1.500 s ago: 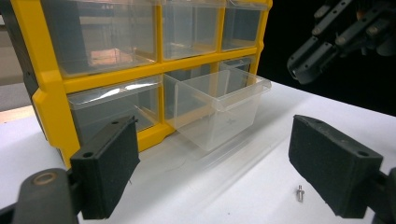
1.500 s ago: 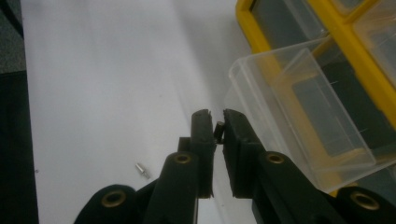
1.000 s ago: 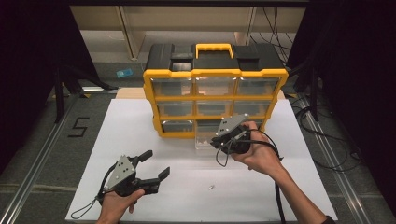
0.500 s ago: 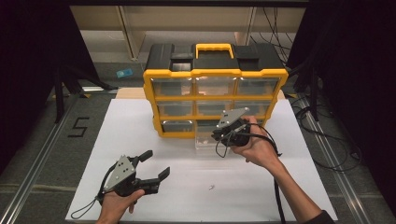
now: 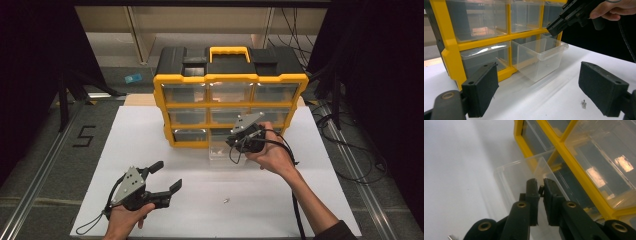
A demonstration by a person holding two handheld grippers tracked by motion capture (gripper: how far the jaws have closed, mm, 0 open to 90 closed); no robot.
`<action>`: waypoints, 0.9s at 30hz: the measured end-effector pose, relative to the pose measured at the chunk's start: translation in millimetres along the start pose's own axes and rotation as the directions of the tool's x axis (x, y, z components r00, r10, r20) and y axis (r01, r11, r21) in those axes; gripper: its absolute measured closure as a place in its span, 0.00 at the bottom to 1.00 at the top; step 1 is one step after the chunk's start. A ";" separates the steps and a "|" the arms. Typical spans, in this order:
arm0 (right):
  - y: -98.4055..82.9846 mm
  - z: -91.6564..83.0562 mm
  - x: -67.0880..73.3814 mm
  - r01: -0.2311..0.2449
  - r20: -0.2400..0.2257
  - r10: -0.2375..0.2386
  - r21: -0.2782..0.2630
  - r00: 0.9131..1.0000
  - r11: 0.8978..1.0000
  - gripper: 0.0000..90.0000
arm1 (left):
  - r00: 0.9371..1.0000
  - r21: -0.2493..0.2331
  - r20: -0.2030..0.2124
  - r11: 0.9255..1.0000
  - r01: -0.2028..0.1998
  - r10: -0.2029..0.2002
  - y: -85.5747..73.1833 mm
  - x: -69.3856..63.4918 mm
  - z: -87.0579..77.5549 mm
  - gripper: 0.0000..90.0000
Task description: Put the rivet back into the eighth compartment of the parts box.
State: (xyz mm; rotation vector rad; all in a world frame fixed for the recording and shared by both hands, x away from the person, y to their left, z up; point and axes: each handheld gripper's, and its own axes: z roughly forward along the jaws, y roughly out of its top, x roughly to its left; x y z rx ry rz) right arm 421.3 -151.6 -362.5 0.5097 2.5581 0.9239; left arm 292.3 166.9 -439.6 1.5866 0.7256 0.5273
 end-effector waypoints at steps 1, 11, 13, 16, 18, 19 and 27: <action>-0.3 1.2 -1.0 -0.003 0.004 0.003 0.003 1.000 1.000 0.92 | 1.000 0.001 0.000 1.000 0.000 0.000 0.0 0.1 0.0 0.18; 0.7 13.1 -3.0 -0.012 -0.008 0.012 0.012 1.000 1.000 0.92 | 1.000 -0.005 0.001 1.000 -0.006 0.006 0.4 0.8 -0.4 0.18; 1.1 14.7 -2.7 -0.009 -0.008 0.009 0.011 1.000 1.000 0.92 | 1.000 -0.005 0.001 1.000 -0.006 0.006 0.4 0.8 -0.4 0.18; 1.2 17.1 -2.9 -0.011 -0.008 0.011 0.014 1.000 1.000 0.92 | 1.000 -0.003 -0.001 1.000 -0.004 0.004 0.5 0.6 -0.7 0.18; 0.6 19.3 -3.0 -0.013 -0.009 0.013 0.020 1.000 1.000 0.92 | 1.000 -0.003 -0.001 1.000 -0.003 0.003 0.5 0.5 -0.7 0.18; 0.2 20.5 -3.2 -0.014 -0.009 0.014 0.023 1.000 1.000 0.92 | 1.000 -0.003 -0.001 1.000 -0.003 0.003 0.6 0.6 -0.8 0.18; -1.2 22.8 -3.6 -0.027 0.010 0.027 0.010 1.000 1.000 0.67 | 1.000 -0.003 0.001 1.000 -0.001 0.001 0.9 0.4 -1.6 0.18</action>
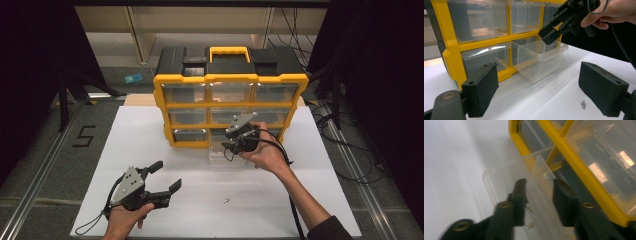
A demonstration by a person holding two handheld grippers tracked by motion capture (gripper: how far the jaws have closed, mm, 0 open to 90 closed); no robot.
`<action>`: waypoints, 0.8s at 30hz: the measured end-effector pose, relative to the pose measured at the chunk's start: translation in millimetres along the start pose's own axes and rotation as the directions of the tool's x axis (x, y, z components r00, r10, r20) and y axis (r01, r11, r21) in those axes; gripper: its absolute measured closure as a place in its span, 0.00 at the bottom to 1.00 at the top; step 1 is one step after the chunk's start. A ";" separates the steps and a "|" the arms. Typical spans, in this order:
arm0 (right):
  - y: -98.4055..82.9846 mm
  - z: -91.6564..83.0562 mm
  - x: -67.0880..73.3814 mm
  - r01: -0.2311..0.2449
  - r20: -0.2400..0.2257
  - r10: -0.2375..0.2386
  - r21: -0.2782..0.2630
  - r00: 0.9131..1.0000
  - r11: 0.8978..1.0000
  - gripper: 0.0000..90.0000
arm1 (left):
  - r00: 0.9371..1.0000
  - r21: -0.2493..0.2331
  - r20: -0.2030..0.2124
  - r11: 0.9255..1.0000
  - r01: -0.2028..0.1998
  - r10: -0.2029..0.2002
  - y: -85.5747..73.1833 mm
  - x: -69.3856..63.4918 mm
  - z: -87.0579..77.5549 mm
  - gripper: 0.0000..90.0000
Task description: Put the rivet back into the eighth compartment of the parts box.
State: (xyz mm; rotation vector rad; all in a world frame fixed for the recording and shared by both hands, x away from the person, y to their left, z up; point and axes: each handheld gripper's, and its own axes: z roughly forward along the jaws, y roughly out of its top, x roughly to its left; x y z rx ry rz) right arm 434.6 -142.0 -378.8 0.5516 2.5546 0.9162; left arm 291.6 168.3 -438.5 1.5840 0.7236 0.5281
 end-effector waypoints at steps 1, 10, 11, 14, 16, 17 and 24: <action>0.9 -2.0 0.8 -0.007 0.008 0.007 -0.009 1.000 1.000 0.62 | 1.000 -0.001 -0.002 1.000 0.002 -0.002 0.0 -0.2 -0.1 0.18; 7.9 -25.4 19.6 0.042 -0.028 -0.045 -0.082 0.999 0.996 0.44 | 1.000 -0.005 -0.009 1.000 -0.002 0.002 0.1 1.7 -1.4 0.18; 8.3 -27.8 23.6 0.051 -0.035 -0.054 -0.085 0.998 0.995 0.43 | 1.000 -0.005 -0.009 1.000 -0.003 0.003 0.0 1.8 -1.4 0.18; 8.9 -32.9 35.7 0.075 -0.076 -0.083 -0.098 0.994 0.992 0.42 | 1.000 -0.009 -0.006 1.000 -0.010 0.010 0.4 1.6 -2.0 0.18; 9.5 -35.4 42.7 0.092 -0.104 -0.102 -0.098 0.989 0.991 0.41 | 1.000 -0.008 -0.007 1.000 -0.010 0.010 0.5 1.9 -2.4 0.18; 9.6 -36.3 47.4 0.094 -0.114 -0.105 -0.097 0.988 0.991 0.41 | 1.000 -0.008 -0.009 1.000 -0.012 0.012 0.5 2.2 -2.6 0.18; 3.7 -34.3 63.7 0.115 -0.164 -0.126 -0.074 0.978 0.991 0.39 | 1.000 -0.011 -0.012 1.000 -0.010 0.010 0.7 3.0 -3.1 0.18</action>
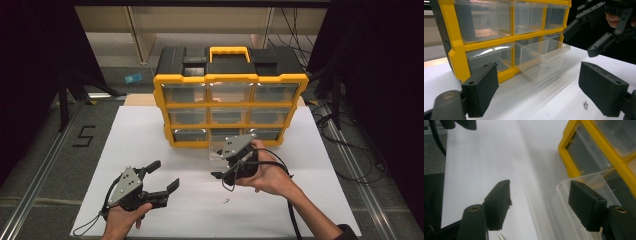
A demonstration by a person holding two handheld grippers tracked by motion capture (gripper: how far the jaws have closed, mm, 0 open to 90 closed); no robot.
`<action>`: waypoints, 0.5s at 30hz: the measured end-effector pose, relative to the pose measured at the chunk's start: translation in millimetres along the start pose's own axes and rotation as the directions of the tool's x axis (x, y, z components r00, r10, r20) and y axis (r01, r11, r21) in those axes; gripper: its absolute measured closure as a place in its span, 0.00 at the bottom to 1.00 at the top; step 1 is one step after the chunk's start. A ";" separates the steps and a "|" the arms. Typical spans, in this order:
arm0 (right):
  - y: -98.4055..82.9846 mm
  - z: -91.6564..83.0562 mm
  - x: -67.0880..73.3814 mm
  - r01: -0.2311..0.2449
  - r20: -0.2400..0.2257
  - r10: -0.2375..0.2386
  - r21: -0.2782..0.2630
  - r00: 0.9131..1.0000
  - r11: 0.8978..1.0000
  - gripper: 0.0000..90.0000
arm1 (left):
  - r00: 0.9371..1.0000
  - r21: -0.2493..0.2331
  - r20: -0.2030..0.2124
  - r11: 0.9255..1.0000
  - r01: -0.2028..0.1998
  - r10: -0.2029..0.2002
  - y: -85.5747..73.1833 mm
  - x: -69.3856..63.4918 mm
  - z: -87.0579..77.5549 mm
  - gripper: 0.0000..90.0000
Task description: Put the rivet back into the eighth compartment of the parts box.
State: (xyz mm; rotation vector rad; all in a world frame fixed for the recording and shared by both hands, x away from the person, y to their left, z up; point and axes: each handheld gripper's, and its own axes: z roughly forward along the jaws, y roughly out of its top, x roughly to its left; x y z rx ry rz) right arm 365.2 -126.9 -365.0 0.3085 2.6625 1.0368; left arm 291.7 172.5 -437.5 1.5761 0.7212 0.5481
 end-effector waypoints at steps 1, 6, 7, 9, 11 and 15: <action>-1.4 0.7 0.9 0.007 -0.005 -0.007 0.005 1.000 1.000 0.39 | 1.000 0.000 0.000 1.000 -0.001 0.001 0.0 0.0 0.0 0.18; -4.6 2.8 6.2 -0.002 -0.047 0.002 0.018 0.999 1.000 0.36 | 1.000 -0.001 -0.001 1.000 0.005 -0.005 -0.1 -0.6 -0.2 0.18; -4.8 4.2 7.8 0.000 -0.043 0.001 0.021 0.999 1.000 0.36 | 1.000 -0.001 0.000 1.000 -0.002 0.002 0.0 -0.1 -0.3 0.18; -5.4 7.2 10.7 0.013 -0.056 -0.011 0.032 0.998 0.999 0.36 | 1.000 -0.004 -0.002 1.000 0.005 -0.005 0.0 -0.3 -0.5 0.18; -6.4 10.6 14.5 0.021 -0.070 -0.018 0.046 0.997 0.999 0.36 | 1.000 -0.004 -0.001 1.000 0.001 -0.001 0.2 0.2 -0.9 0.18; -9.3 17.8 21.4 0.042 -0.106 -0.035 0.069 0.994 0.997 0.36 | 1.000 -0.012 0.005 1.000 0.006 -0.006 -0.1 0.3 -0.5 0.18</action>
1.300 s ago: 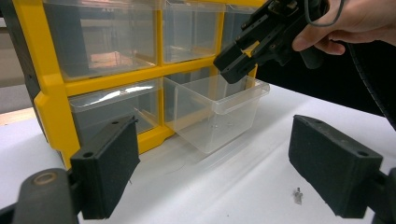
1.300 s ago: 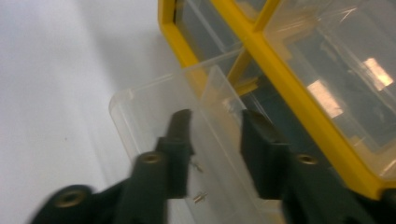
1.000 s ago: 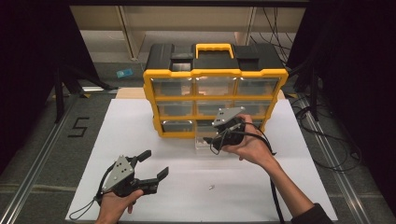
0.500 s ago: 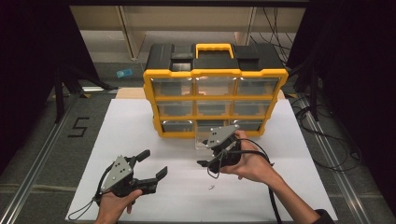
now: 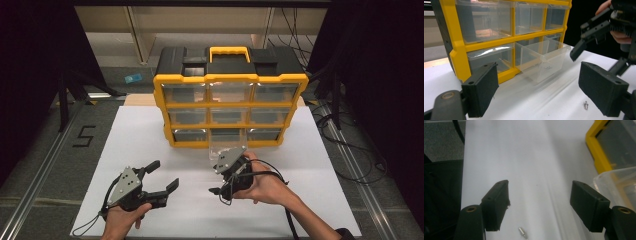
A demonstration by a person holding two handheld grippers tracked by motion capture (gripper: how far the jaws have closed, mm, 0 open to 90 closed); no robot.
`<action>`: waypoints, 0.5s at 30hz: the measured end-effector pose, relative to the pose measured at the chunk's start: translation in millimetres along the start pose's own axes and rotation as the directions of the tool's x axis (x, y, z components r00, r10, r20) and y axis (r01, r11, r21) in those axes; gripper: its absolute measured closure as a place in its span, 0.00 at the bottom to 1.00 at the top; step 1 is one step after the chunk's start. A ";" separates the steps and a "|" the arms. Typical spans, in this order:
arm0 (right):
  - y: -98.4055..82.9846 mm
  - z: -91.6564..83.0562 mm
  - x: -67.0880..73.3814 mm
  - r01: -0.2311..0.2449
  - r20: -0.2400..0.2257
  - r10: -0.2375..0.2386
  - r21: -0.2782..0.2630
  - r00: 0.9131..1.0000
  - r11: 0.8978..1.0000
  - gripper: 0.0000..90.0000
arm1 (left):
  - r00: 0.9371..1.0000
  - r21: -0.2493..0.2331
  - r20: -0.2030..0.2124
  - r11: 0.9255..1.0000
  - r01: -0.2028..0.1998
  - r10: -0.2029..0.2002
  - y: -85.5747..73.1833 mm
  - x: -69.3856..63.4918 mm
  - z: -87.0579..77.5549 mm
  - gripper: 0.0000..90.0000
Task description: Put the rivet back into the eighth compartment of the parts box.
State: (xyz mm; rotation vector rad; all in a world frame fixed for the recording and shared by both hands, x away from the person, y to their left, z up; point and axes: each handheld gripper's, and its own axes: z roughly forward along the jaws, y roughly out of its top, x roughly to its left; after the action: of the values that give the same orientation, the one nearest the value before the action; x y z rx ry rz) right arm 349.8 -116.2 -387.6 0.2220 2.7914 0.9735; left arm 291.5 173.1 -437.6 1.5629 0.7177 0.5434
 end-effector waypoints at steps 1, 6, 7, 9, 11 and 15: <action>-1.1 2.5 1.6 0.001 -0.003 -0.001 0.008 1.000 1.000 0.36 | 1.000 -0.001 0.001 1.000 0.002 -0.002 -0.1 -0.1 0.1 0.18; -7.8 15.1 6.5 0.017 -0.033 -0.015 0.057 0.999 0.998 0.36 | 1.000 0.004 -0.002 1.000 -0.011 0.011 0.7 -0.1 -0.4 0.18; -8.9 16.9 7.0 0.019 -0.038 -0.016 0.066 0.999 0.998 0.36 | 1.000 0.000 0.001 1.000 0.000 0.000 0.2 -0.6 0.1 0.18; -10.8 20.2 8.0 0.024 -0.048 -0.019 0.096 0.999 0.995 0.35 | 1.000 -0.001 0.002 1.000 0.003 -0.003 0.1 -0.6 0.2 0.18; -13.3 24.1 8.7 0.031 -0.062 -0.024 0.116 0.998 0.993 0.35 | 1.000 -0.001 0.003 1.000 0.004 -0.004 0.1 -0.7 0.1 0.18; -19.4 32.5 9.0 0.043 -0.088 -0.029 0.162 0.996 0.986 0.36 | 1.000 0.007 -0.004 1.000 -0.009 0.009 0.8 -0.3 -0.7 0.18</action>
State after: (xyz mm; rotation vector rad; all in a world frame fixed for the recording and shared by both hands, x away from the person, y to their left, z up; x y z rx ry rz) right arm 346.4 -110.0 -425.8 0.1541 2.9446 0.7628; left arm 290.9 173.4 -436.7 1.5724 0.7165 0.5508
